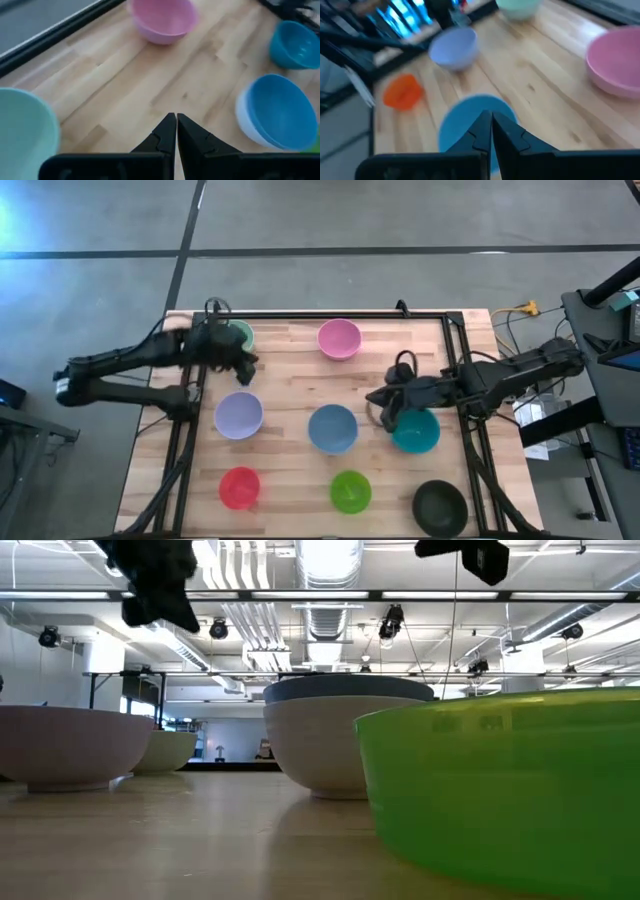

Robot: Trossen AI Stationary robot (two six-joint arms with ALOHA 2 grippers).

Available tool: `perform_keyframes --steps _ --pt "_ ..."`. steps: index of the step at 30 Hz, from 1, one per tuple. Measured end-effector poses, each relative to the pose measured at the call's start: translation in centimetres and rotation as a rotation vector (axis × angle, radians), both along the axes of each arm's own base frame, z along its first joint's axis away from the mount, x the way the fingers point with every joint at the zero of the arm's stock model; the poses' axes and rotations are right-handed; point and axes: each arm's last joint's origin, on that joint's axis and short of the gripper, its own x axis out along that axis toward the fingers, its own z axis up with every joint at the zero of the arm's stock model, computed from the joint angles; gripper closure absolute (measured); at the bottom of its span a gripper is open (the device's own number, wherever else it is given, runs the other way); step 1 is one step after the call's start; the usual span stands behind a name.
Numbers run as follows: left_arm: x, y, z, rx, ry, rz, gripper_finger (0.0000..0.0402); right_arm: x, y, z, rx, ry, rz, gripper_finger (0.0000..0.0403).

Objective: Nest bowls inside each other
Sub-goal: Stack the light green bowl on top of the light blue bowl

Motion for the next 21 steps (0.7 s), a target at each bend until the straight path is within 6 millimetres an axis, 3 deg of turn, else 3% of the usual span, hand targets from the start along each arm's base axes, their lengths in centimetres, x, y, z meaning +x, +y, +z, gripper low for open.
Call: perform_keyframes --steps 6,12,21 --pt "-0.1 5.7 0.3 -0.005 0.089 0.172 0.0402 -2.9 -1.1 -0.2 0.007 -0.113 0.001 0.0394" --pt "0.4 8.9 0.8 -0.055 0.314 0.163 0.0402 -5.4 -1.9 -0.6 0.015 -0.157 -0.008 0.0394" --pt "2.7 12.3 -3.1 -0.198 0.621 0.052 0.0387 -6.3 -2.5 -1.8 -0.002 -0.15 -0.053 0.0394"
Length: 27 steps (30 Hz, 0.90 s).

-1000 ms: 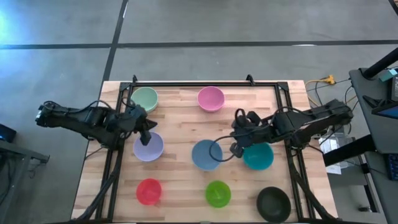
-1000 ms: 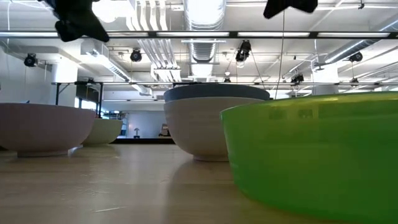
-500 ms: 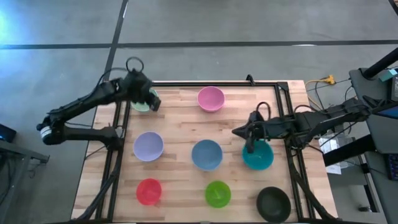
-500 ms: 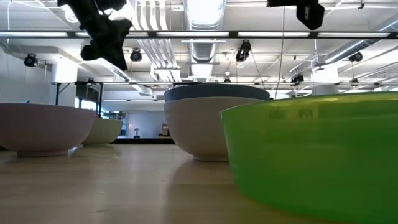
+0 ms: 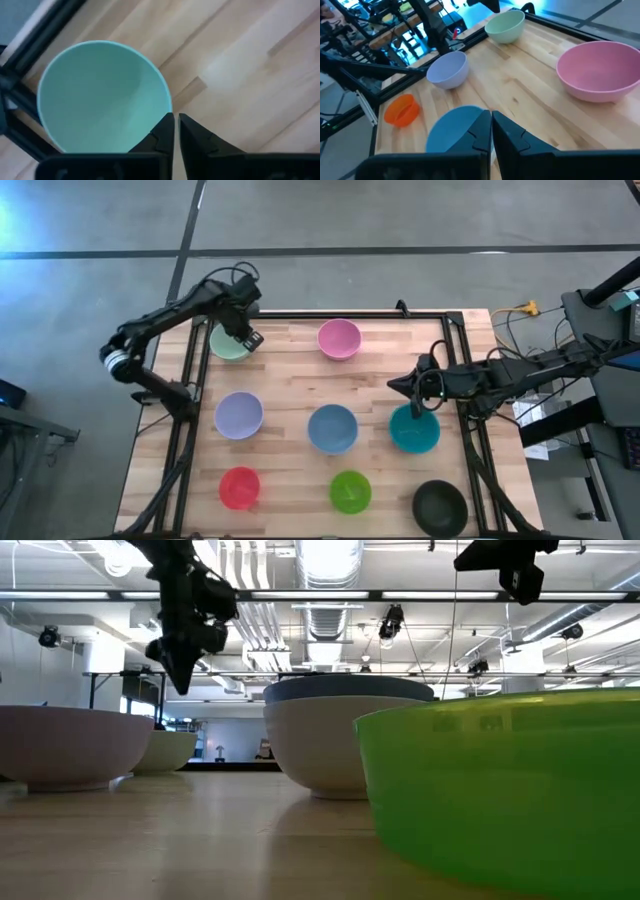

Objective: Nest bowls inside each other
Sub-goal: Stack the light green bowl on top of the light blue bowl

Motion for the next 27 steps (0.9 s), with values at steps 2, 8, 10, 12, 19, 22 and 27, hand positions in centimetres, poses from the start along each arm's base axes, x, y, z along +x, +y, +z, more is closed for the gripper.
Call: perform_keyframes --steps 2,8,10,12,19,22,27 --pt "0.4 0.4 -0.9 -0.026 0.03 -0.01 0.0371 0.1 0.0 -0.1 0.0 0.003 0.0 0.0394" --pt "1.1 1.0 -2.3 -0.07 0.069 0.038 0.0302 0.5 0.1 -0.4 0.016 0.016 -0.008 0.0394" --pt "1.1 1.2 -2.5 -0.063 0.088 0.066 0.0276 0.6 0.2 -0.5 0.022 0.021 -0.012 0.0394" --pt "1.1 1.2 -2.7 -0.064 0.096 0.087 0.0252 0.7 0.2 -0.6 0.034 0.023 -0.017 0.0394" --pt "1.3 1.3 -4.4 -0.102 0.134 0.095 0.0199 0.9 0.3 -0.7 0.038 0.028 -0.014 0.0394" --pt "1.2 1.2 -5.7 -0.132 0.169 0.094 0.0194 0.9 0.3 -0.7 0.039 0.026 -0.013 0.0394" --pt "1.1 1.1 -8.0 -0.143 0.183 0.094 0.0194 1.0 0.3 -0.7 0.054 0.022 -0.018 0.0394"
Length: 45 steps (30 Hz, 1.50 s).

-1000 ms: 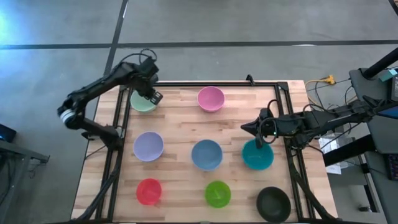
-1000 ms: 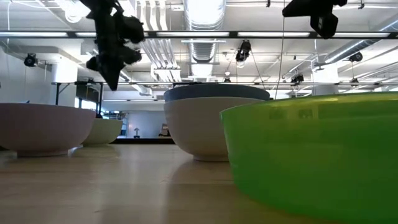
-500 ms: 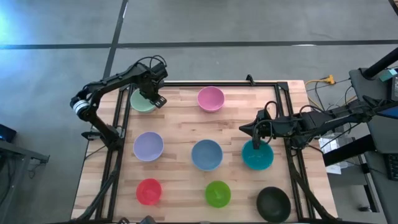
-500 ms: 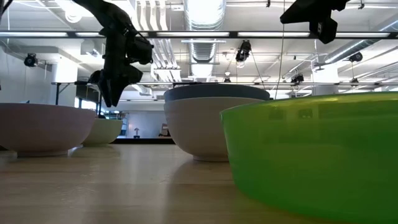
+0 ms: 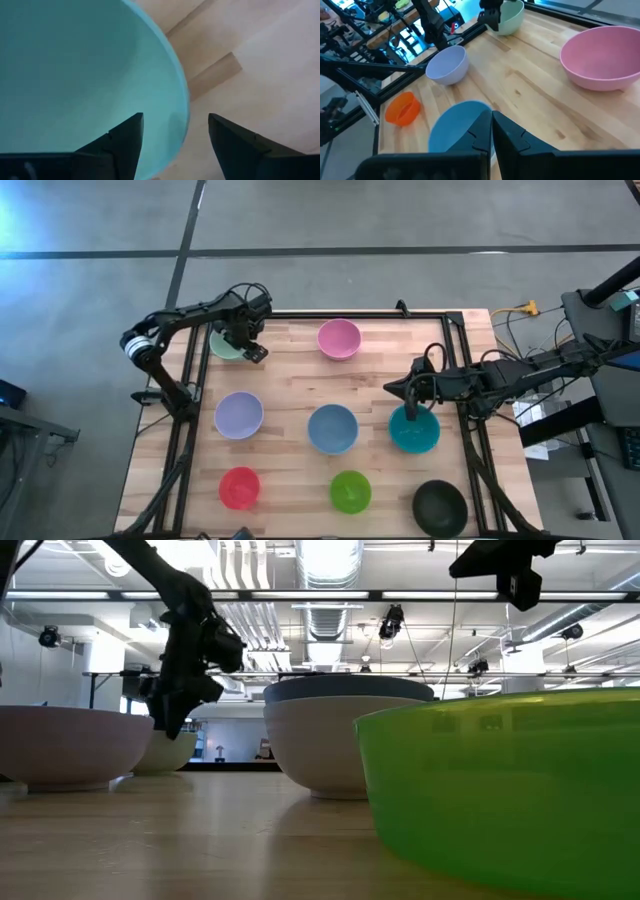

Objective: Nest bowls inside each other
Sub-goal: Stack the light green bowl on top of the light blue bowl

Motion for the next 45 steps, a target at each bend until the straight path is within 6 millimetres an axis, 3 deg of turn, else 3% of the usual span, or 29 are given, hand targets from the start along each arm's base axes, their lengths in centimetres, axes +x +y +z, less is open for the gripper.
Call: perform_keyframes --steps 5,12,20,29,34,39,42,45 --pt "-0.2 -0.3 -1.6 -0.064 0.023 -0.026 0.0227 0.1 0.1 0.2 0.009 -0.022 0.003 0.0394" --pt "-0.5 -1.0 -2.0 -0.104 0.019 -0.035 0.0383 0.2 0.1 0.3 0.022 -0.038 0.003 0.0394" --pt "0.9 -4.1 1.4 -0.114 -0.2 -0.098 0.0394 0.3 0.1 0.3 0.024 -0.044 0.007 0.0394" --pt "4.5 -12.3 9.3 0.042 -0.868 -0.358 0.04 0.3 0.1 0.3 0.017 -0.042 0.009 0.0394" --pt "5.9 -17.4 13.0 0.149 -1.207 -0.686 0.04 0.3 0.1 0.3 0.012 -0.044 0.0 0.0394" --pt "7.1 -22.1 13.3 0.207 -1.215 -1.098 0.0401 0.3 0.1 0.4 0.008 -0.047 -0.007 0.0394" --pt "8.1 -24.5 12.5 0.239 -1.06 -1.297 0.0401 0.3 0.1 0.4 0.009 -0.052 -0.007 0.0394" --pt "9.3 -26.3 12.1 0.323 -0.798 -1.456 0.0401 0.4 0.1 0.5 0.012 -0.063 -0.007 0.0394"
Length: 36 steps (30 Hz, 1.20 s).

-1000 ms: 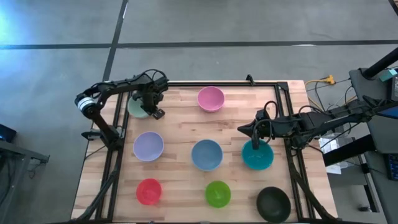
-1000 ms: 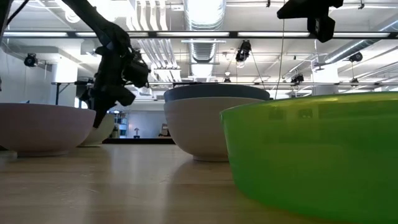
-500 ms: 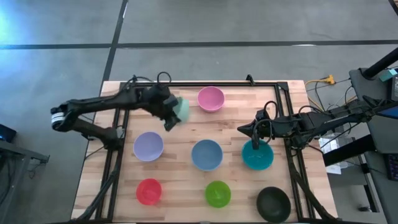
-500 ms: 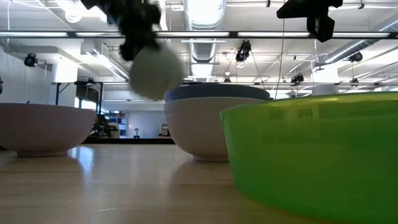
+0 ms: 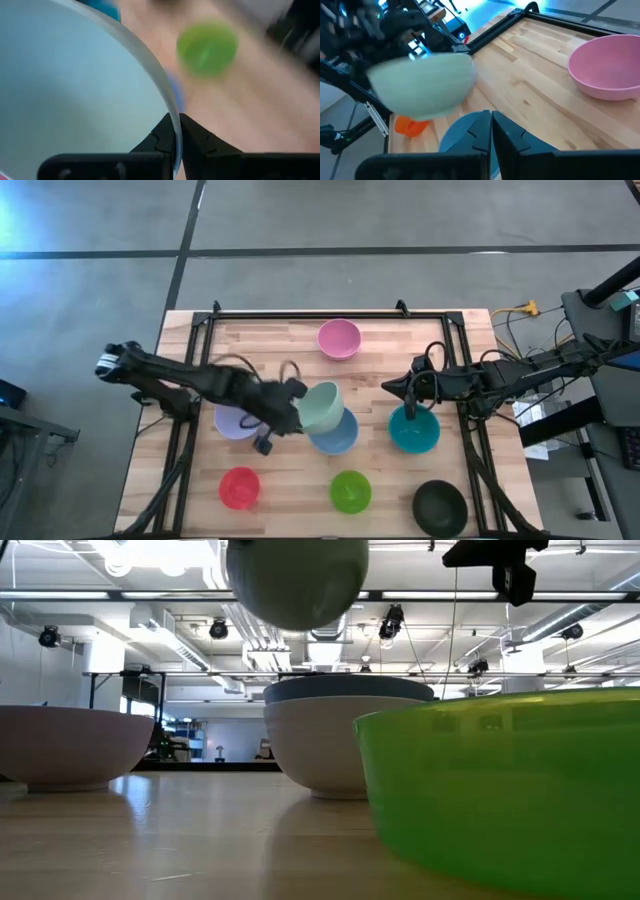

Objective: Nest bowls inside each other
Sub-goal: Stack the light green bowl on top of the light blue bowl

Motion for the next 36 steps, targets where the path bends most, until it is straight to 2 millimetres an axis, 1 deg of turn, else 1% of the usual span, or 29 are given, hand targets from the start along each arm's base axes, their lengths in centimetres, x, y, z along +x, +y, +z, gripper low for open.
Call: perform_keyframes --steps 3,5,9,13,17,21,26,30,36 --pt "1.4 -1.0 -0.5 0.287 0.131 -0.017 0.0401 0.0 0.0 0.1 0.002 -0.009 0.0 0.0394" --pt "2.7 -1.3 -0.8 0.433 0.198 -0.045 0.0401 0.0 0.0 0.1 0.002 -0.008 0.0 0.0394" --pt "5.3 -2.0 -1.4 0.538 0.249 -0.141 0.0401 0.0 0.0 0.1 0.002 -0.008 0.0 0.0394" --pt "7.0 -2.6 -2.3 0.581 0.283 -0.272 0.0401 0.0 0.1 0.0 0.008 -0.004 0.014 0.0394" --pt "7.8 -3.0 -2.5 0.628 0.297 -0.362 0.0401 0.0 0.2 0.0 0.007 0.01 0.054 0.0394" --pt "8.2 -3.1 -3.2 0.632 0.318 -0.377 0.0401 0.0 0.2 -0.1 -0.02 0.029 0.099 0.0394" --pt "8.8 -3.6 -5.7 0.631 0.387 -0.407 0.0401 -0.2 0.2 -0.5 -0.084 0.082 0.134 0.0394" --pt "9.4 -3.7 -7.1 0.633 0.43 -0.412 0.0401 -0.4 0.2 -0.9 -0.095 0.124 0.136 0.0394" --pt "9.6 -3.7 -8.1 0.633 0.474 -0.416 0.0402 -0.6 0.2 -1.2 -0.107 0.164 0.16 0.0394"
